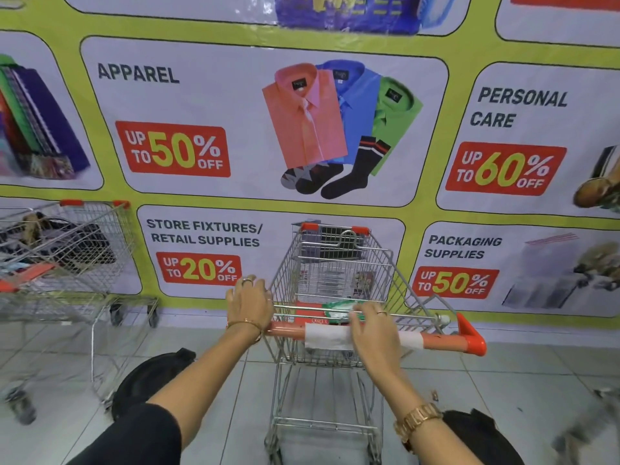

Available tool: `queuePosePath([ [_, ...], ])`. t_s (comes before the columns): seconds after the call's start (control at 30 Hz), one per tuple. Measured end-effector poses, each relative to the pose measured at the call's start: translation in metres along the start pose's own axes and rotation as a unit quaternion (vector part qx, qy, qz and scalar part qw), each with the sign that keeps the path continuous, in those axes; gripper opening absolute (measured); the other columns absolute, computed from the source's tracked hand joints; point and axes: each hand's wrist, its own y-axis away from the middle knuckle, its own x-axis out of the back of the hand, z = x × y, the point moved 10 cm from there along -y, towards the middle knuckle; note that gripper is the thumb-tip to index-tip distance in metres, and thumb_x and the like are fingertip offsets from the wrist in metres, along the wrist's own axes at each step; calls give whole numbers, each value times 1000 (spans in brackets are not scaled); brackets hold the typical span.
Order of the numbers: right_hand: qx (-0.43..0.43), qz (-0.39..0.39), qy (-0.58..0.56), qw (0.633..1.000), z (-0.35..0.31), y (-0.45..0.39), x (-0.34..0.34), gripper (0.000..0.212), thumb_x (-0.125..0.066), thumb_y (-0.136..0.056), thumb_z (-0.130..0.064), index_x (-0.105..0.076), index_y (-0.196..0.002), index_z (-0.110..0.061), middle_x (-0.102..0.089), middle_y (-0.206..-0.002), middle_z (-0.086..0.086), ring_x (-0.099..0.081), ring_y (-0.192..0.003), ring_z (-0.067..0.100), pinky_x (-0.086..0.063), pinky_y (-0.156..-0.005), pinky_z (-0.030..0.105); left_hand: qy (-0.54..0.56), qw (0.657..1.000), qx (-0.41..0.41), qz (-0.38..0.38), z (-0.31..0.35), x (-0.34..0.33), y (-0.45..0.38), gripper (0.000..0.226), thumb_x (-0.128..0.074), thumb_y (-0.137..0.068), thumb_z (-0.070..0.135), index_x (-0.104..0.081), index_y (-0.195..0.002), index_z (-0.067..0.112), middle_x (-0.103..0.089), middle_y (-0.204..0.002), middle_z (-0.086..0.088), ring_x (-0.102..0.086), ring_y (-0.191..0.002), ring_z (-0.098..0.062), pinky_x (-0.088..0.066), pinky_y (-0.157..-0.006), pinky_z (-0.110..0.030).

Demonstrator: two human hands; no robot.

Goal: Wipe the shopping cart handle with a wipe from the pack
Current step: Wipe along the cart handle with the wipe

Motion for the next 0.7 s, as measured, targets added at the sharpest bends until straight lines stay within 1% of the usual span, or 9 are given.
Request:
queuePosePath([
  [0.1, -2, -71, 91, 993, -13, 10, -41, 43, -35, -91, -49, -63, -111, -23, -70, -106, 0, -57, -104, 19, -29, -107, 44, -31, 997, 31, -68, -20, -18, -8, 54, -36, -95, 37, -29, -143, 14, -24, -154, -9, -14, -144, -26, -17, -115, -49],
  [0.13, -5, -73, 125, 990, -16, 11, -50, 46, -31, -90, -53, -63, -109, -25, -70, -104, 0, -56, -106, 20, -23, -107, 45, -51, 994, 38, -92, -27, -27, -10, 58, -32, -95, 41, -22, -146, 15, -16, -157, -7, -7, -146, -26, -13, -116, -52],
  [0.2, -15, -61, 149, 987, -25, 13, -62, 50, -27, -90, -55, -65, -106, -26, -70, -104, 1, -52, -110, 22, -19, -105, 48, -67, 989, 41, -125, -37, -41, -11, 61, -25, -94, 49, -17, -147, 19, -9, -159, -4, -1, -146, -25, -8, -115, -55],
  [0.3, -2, -69, 141, 988, -49, 13, -82, 52, -27, -89, -56, -67, -101, -24, -69, -105, 1, -50, -108, 23, -20, -102, 48, -55, 989, 13, -135, -38, -49, -14, 59, -22, -95, 48, -13, -148, 23, -7, -159, -1, -1, -147, -23, -4, -116, -54],
  [0.37, 27, -68, 143, 987, -59, 15, -89, 50, -28, -89, -55, -66, -100, -24, -70, -100, 3, -52, -103, 24, -24, -99, 46, -23, 990, 38, -134, -47, -48, -16, 59, -24, -96, 43, -11, -148, 19, -6, -159, -4, 0, -147, -24, -4, -118, -53],
  [0.47, 95, -43, 169, 980, -52, 14, -76, 43, -30, -90, -51, -64, -95, -24, -71, -89, 1, -56, -87, 23, -33, -81, 36, 14, 987, 87, -134, -64, -46, -18, 59, -24, -97, 39, -9, -149, 16, -2, -159, -5, 2, -146, -23, -2, -118, -53],
  [0.53, 78, -18, 173, 982, -25, 13, -59, 39, -32, -90, -47, -65, -94, -25, -70, -90, 0, -55, -84, 23, -33, -78, 36, 28, 986, 85, -143, -63, -48, -17, 58, -24, -97, 37, -8, -149, 16, -1, -159, -6, 3, -146, -23, -2, -118, -54],
  [0.6, 45, 17, 161, 986, -11, 14, -45, 44, -29, -88, -44, -67, -91, -23, -70, -90, 1, -56, -86, 26, -34, -84, 40, 40, 986, 73, -144, -58, -49, -17, 57, -25, -98, 34, -8, -149, 15, 0, -159, -7, 3, -146, -25, -2, -118, -53],
  [0.7, 39, 39, 169, 984, -37, 18, -56, 42, -31, -85, -37, -68, -76, -19, -71, -75, 4, -59, -73, 29, -34, -81, 42, 44, 986, 53, -152, -52, -53, -16, 58, -26, -98, 35, -7, -149, 14, 1, -159, -8, 5, -146, -27, -4, -117, -51],
])
